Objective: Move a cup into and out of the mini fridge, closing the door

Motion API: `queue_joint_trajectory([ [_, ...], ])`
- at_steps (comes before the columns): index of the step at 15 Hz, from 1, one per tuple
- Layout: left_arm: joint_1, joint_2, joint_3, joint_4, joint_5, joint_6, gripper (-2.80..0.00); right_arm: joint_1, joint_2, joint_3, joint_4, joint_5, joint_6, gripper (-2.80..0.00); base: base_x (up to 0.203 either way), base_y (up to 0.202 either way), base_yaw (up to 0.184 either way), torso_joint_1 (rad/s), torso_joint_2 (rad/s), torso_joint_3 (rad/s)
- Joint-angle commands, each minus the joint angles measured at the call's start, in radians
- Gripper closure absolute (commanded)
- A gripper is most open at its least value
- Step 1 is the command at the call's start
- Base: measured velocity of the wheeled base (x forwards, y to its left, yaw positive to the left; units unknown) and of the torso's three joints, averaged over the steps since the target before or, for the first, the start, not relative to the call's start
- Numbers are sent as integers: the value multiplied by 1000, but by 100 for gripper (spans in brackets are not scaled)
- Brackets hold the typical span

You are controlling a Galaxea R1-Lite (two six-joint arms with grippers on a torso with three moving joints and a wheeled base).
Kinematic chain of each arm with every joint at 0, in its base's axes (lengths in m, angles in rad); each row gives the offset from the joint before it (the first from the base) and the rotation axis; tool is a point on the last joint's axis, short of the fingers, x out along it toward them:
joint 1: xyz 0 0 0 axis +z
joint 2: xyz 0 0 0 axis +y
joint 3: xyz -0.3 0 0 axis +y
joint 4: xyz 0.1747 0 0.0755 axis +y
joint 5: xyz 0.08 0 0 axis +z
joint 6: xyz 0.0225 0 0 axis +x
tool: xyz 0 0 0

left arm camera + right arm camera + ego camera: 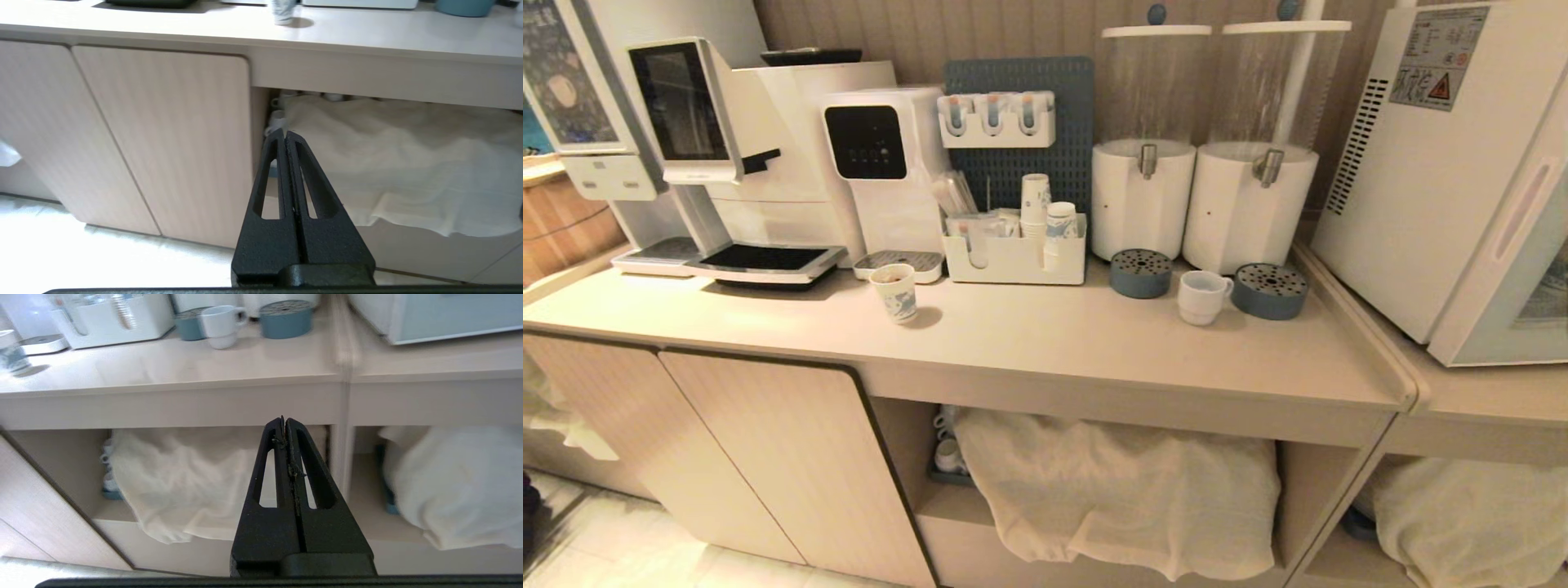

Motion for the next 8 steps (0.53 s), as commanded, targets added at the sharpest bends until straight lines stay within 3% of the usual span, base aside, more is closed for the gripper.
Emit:
queue_joint_trajectory([
  [1,0,0,1,0,0,-1,0,0,1,0,0,0,0,0,0,187,5,7,3,-1],
  [8,0,0,1,0,0,-1,0,0,1,0,0,0,0,0,0,190,8,2,2,5],
])
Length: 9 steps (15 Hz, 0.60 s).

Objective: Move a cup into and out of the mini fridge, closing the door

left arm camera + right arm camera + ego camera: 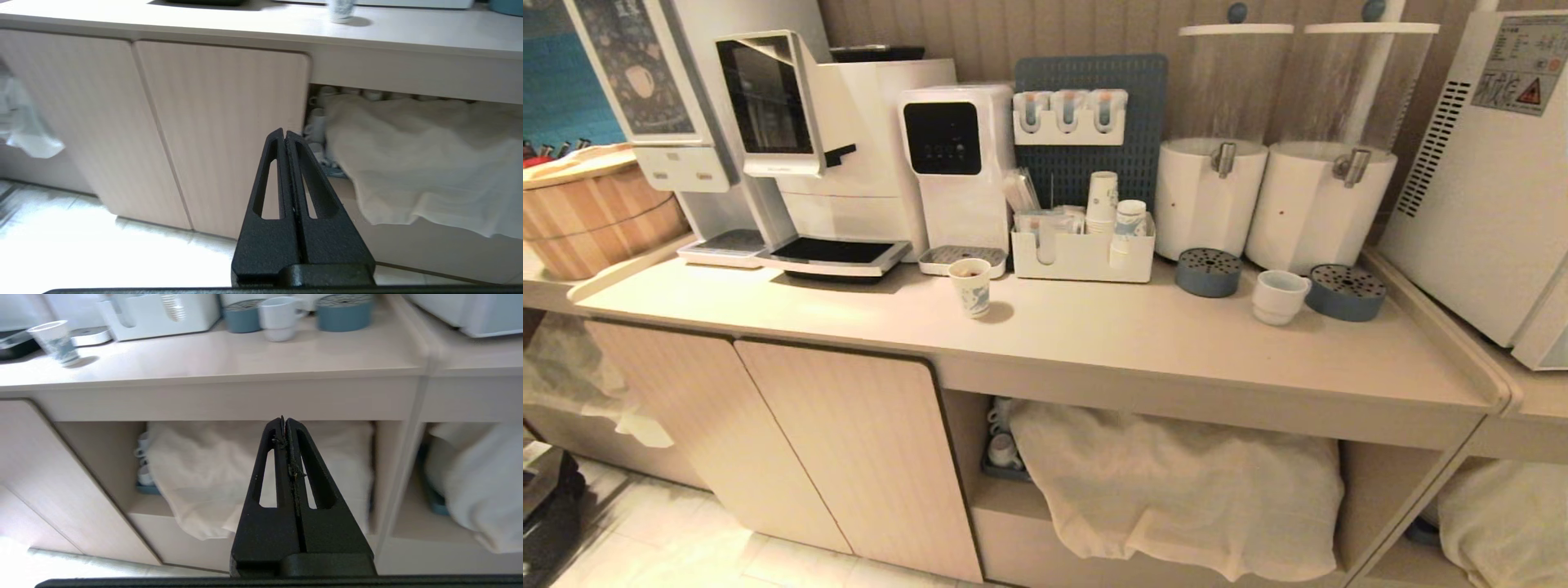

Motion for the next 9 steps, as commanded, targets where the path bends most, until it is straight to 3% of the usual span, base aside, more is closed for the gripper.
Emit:
queue_joint_trajectory([
  [1,1,0,0,-1,0,0,0,0,1,0,0,0,0,0,0,138,14,6,5,4],
  [9,1,0,0,-2,0,-3,0,0,1,3,-3,0,0,0,0,11,1,1,0,0],
])
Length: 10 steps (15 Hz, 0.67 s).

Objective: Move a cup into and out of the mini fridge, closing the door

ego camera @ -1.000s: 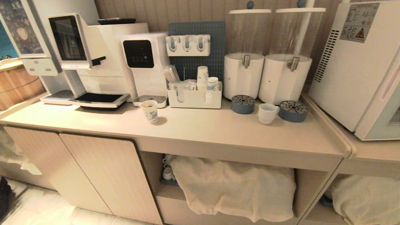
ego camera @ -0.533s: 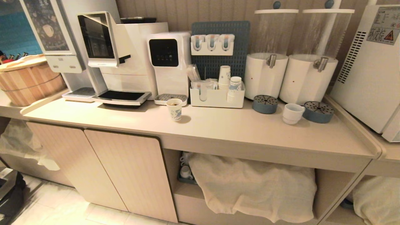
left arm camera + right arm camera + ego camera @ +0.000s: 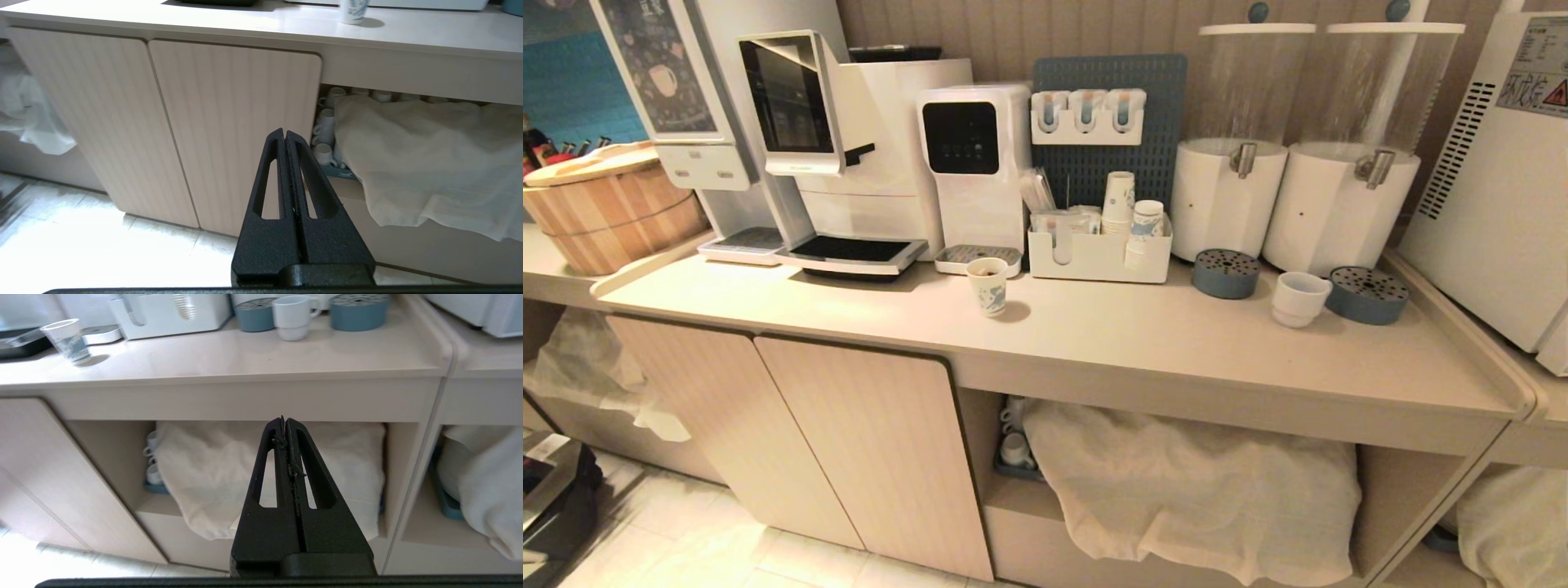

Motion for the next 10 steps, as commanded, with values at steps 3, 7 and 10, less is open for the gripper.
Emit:
queue_joint_trajectory([
  [3,-1,0,0,-1,0,-1,0,-1,1,2,-6,-13,32,0,0,0,0,0,0,0],
  [7,-1,0,0,-1,0,0,0,-1,1,19,-36,-8,168,0,0,0,0,0,0,0],
  [10,-1,0,0,-1,0,1,0,-1,2,11,-20,-12,166,0,0,0,0,0,0,0],
])
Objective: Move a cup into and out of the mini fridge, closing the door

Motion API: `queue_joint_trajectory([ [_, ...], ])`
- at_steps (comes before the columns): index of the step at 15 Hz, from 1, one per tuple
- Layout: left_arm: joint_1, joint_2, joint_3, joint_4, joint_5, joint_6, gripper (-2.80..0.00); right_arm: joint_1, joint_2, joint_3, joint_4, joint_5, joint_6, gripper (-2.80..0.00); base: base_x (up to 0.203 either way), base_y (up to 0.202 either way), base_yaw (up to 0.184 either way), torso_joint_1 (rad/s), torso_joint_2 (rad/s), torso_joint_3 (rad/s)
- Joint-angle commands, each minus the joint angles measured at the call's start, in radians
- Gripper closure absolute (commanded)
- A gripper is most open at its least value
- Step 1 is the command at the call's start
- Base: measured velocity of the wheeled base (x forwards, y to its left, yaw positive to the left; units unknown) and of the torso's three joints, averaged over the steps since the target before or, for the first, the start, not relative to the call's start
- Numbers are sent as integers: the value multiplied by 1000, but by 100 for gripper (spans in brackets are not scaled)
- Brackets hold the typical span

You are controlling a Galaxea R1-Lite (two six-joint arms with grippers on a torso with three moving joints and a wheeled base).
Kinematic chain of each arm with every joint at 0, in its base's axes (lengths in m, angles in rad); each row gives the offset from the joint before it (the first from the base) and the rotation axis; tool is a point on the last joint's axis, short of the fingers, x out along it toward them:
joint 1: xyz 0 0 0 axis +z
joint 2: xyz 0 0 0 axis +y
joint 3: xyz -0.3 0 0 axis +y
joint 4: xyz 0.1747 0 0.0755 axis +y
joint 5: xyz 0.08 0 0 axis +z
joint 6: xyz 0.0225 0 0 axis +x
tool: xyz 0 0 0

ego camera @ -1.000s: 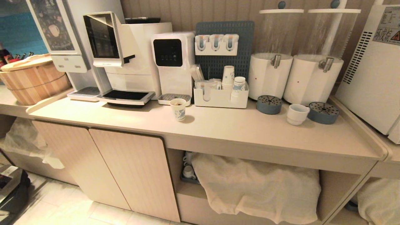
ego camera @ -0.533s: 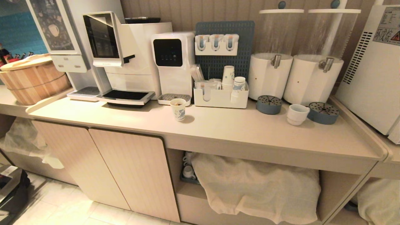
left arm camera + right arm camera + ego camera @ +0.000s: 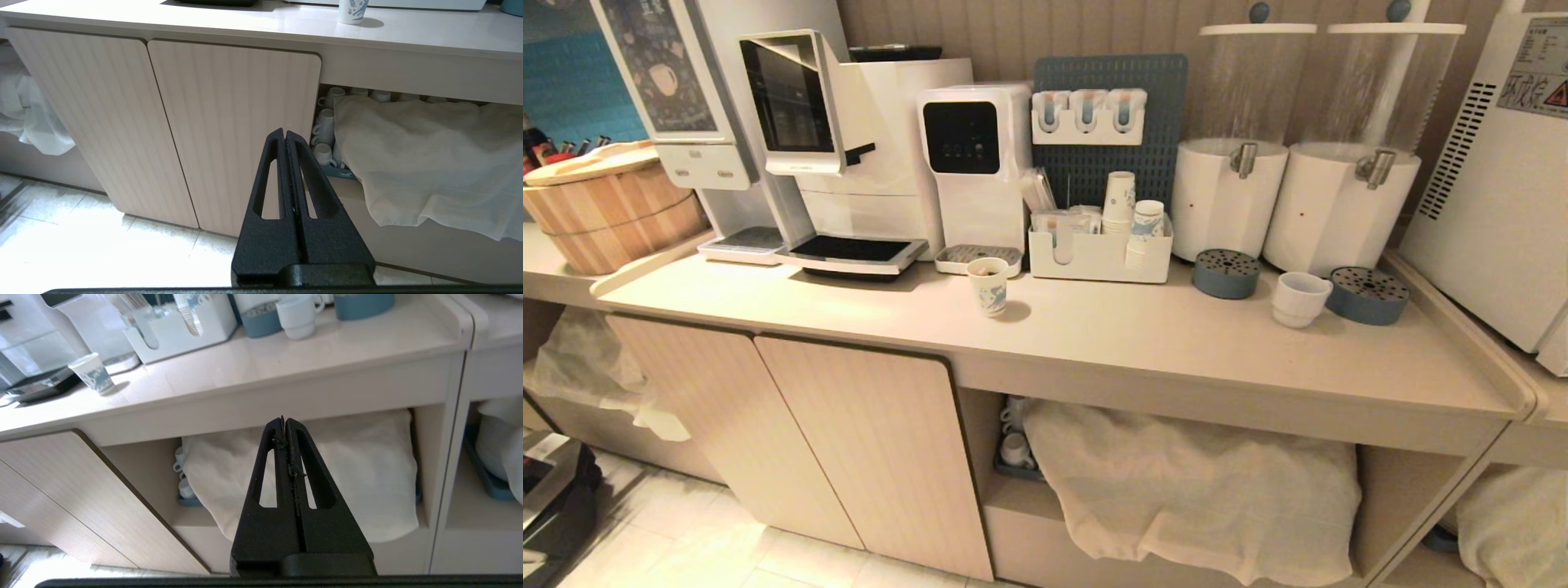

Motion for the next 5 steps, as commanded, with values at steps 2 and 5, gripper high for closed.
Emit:
queue_joint_trajectory([
  [2,0,0,0,0,-1,3,0,0,0,-13,20,21,4,0,0,0,0,0,0,0],
  [5,0,0,-2,9,0,9,0,0,1,-4,-20,31,-133,0,0,0,0,0,0,0],
])
